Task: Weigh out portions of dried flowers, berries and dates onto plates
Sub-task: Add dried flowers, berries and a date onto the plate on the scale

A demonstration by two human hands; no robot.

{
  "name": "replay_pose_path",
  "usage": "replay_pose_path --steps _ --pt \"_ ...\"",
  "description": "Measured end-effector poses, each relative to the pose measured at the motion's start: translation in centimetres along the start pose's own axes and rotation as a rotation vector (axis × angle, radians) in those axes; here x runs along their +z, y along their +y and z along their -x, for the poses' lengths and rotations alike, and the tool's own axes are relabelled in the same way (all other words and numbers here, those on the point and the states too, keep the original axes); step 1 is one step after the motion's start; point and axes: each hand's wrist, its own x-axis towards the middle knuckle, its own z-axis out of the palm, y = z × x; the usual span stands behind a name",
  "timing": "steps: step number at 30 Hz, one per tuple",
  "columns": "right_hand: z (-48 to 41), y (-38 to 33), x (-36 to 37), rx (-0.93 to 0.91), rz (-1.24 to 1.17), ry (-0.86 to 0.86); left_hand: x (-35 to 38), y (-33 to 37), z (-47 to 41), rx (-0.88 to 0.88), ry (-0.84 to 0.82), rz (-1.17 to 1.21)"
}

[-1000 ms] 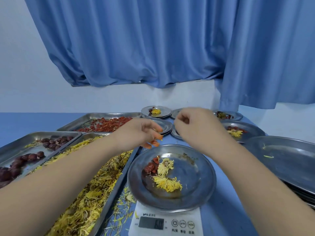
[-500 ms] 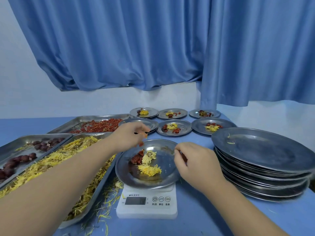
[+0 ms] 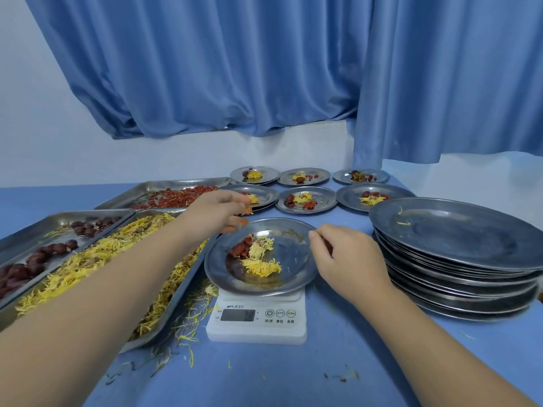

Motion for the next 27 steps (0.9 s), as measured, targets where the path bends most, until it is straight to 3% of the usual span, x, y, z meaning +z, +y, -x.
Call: replay_pose_path --steps 9,17,27 --pt "-0.4 0.6 0.9 0.249 -0.072 -0.018 -1.4 -3.5 2.3 -0.045 0.221 0.099" --pt "-0.5 1.4 1.4 0.501 -0.172 -0.25 -0.6 -3.5 3.5 -0.136 0.178 0.28" --pt "-0.4 -0.3 1.1 0.843 -0.943 -0.294 -1.8 -2.5 3.3 -0.073 0.157 0.411"
